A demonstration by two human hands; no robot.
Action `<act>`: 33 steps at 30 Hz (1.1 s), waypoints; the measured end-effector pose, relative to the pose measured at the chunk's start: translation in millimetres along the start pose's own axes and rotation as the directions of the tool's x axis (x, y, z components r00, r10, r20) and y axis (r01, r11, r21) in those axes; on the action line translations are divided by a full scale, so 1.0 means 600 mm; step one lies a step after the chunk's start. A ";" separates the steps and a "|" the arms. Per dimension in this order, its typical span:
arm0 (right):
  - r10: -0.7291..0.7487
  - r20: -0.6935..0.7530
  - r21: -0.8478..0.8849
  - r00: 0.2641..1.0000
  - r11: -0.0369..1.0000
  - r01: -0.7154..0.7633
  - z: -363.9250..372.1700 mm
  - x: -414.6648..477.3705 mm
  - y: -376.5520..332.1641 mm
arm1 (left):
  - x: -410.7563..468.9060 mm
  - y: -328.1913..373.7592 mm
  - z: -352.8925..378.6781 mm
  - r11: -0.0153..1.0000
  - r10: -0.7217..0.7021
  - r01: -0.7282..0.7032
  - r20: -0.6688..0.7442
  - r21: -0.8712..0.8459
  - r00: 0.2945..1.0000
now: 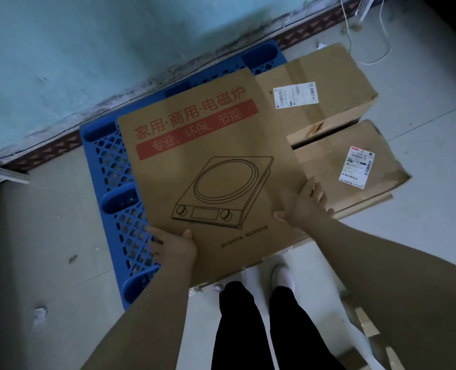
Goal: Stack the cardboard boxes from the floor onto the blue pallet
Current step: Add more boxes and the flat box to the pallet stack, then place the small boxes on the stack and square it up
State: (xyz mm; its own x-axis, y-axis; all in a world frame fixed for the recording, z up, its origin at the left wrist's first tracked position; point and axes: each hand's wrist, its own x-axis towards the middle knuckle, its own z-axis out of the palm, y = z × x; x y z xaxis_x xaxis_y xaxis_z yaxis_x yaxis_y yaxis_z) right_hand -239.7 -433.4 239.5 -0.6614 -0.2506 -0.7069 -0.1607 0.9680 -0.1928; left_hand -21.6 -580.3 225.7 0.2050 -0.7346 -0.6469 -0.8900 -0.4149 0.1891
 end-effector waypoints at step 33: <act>0.063 -0.386 0.407 0.920 0.907 0.109 -0.077 -0.349 0.088 | -0.310 0.087 -0.219 0.828 0.558 -0.467 0.541 -0.311 0.629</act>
State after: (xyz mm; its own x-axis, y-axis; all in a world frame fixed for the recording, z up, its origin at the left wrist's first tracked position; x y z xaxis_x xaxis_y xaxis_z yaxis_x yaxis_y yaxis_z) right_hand -143.5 -329.1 408.5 -0.9017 -0.1643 -0.3999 0.0805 0.8449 -0.5288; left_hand -52.5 -535.7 453.2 -0.5880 -0.4035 -0.7010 -0.7058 -0.1675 0.6884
